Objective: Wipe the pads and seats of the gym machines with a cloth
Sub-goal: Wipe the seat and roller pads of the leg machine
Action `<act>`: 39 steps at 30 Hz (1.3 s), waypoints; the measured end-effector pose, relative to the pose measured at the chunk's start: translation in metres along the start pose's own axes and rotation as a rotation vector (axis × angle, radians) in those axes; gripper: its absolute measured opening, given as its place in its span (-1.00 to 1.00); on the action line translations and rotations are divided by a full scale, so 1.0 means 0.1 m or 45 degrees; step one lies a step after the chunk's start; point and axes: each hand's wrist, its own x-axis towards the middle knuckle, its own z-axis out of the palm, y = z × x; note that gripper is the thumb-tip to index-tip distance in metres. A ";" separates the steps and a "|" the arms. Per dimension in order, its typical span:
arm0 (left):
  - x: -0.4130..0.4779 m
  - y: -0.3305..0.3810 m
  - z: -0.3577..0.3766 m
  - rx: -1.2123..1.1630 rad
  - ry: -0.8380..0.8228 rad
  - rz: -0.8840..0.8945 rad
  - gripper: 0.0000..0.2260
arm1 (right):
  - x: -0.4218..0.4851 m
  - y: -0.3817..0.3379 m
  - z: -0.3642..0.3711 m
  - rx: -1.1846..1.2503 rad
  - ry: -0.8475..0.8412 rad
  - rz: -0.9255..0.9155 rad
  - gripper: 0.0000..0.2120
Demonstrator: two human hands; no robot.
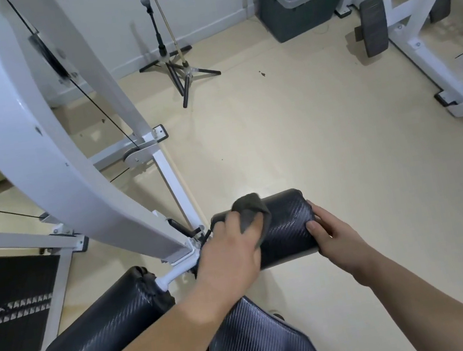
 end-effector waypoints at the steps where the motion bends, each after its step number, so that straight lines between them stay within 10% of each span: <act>1: 0.00 -0.15 -0.06 -0.006 -0.015 -0.137 -0.49 | 0.00 0.02 0.01 0.008 0.009 -0.001 -0.56; 4: 0.15 -0.33 -0.20 -0.058 -0.026 -0.473 -0.67 | -0.02 0.07 0.05 0.052 0.045 -0.020 -0.55; 13: 0.46 0.41 -0.15 -0.042 -0.008 0.012 -0.56 | -0.04 0.14 0.06 0.070 0.010 -0.003 -0.54; 30: 0.43 -0.12 -0.28 -0.135 -0.040 -0.337 -0.70 | 0.15 -0.19 0.06 0.006 0.075 0.105 -0.51; 39: 0.14 0.34 -0.03 -0.025 0.026 0.178 -0.53 | -0.15 0.20 0.06 0.203 0.010 0.081 -0.55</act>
